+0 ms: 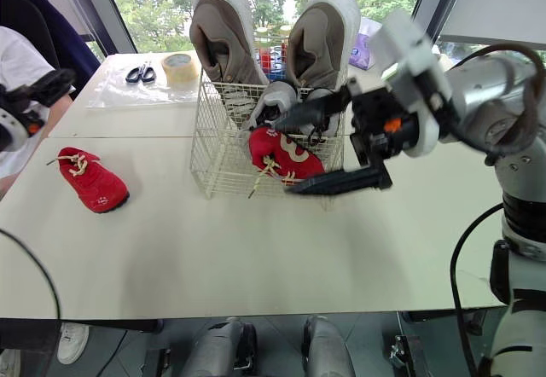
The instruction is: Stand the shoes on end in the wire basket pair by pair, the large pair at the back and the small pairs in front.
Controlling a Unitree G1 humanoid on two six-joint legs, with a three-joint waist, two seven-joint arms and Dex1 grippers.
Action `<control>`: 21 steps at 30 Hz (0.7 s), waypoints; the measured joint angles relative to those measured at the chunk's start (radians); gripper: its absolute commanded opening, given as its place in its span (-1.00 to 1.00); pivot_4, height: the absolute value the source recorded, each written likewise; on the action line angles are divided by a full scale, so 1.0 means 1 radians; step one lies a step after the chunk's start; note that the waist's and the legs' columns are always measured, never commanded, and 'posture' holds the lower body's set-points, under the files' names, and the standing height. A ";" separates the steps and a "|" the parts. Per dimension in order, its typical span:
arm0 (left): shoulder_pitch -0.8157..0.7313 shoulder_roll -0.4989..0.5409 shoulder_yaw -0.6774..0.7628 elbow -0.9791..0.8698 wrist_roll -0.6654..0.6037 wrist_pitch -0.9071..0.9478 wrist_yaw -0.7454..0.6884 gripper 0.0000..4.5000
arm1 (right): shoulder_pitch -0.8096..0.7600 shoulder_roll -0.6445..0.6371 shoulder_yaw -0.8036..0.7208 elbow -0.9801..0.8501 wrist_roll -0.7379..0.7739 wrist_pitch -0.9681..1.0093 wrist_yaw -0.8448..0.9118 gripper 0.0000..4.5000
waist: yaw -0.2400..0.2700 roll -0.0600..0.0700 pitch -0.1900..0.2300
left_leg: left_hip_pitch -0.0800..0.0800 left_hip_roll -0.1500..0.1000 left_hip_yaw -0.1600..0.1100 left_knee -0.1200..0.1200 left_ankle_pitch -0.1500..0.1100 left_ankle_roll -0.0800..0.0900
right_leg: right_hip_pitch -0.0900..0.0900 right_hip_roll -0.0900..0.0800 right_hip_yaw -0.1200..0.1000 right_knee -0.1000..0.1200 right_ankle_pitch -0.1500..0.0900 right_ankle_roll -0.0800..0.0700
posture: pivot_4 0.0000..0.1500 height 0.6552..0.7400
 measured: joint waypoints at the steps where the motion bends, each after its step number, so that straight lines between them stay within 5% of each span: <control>1: -0.006 0.005 0.001 0.049 0.011 0.040 0.065 1.00 | -0.002 0.000 0.018 0.012 -0.024 -0.021 0.033 0.97 | 0.000 0.000 0.000 | 0.000 0.000 0.000 0.000 0.000 0.000 | 0.000 0.000 0.000 0.000 0.000 0.000 | 1.00 1.00; 6: -0.039 -0.041 0.004 0.144 0.013 0.149 0.198 1.00 | -0.012 0.018 0.078 0.072 -0.136 -0.114 0.098 0.97 | 0.004 -0.003 0.000 | 0.000 0.000 0.000 0.000 0.004 -0.008 | 0.000 0.000 0.000 0.000 0.000 0.000 | 1.00 1.00; 16: -0.208 -0.125 -0.013 0.485 0.168 0.211 0.125 1.00 | 0.026 0.041 0.070 0.055 -0.171 -0.123 0.062 0.97 | 0.002 -0.006 0.000 | 0.000 0.000 0.001 0.000 0.005 -0.010 | -0.001 0.000 -0.001 0.002 0.001 0.000 | 1.00 1.00; 19: -0.281 -0.124 -0.103 0.651 0.308 0.199 0.018 0.62 | 0.036 0.044 0.055 0.042 -0.163 -0.107 0.032 1.00 | 0.003 -0.006 0.000 | -0.001 -0.002 0.004 0.000 0.005 -0.010 | -0.001 0.000 -0.002 0.002 0.001 0.000 | 1.00 1.00; 21: -0.333 -0.123 -0.158 0.744 0.404 0.182 -0.075 0.17 | 0.047 0.043 0.032 0.028 -0.158 -0.093 0.008 1.00 | 0.002 -0.008 0.000 | -0.001 -0.002 0.004 0.000 0.005 -0.010 | -0.001 0.000 -0.002 0.002 0.001 0.000 | 1.00 1.00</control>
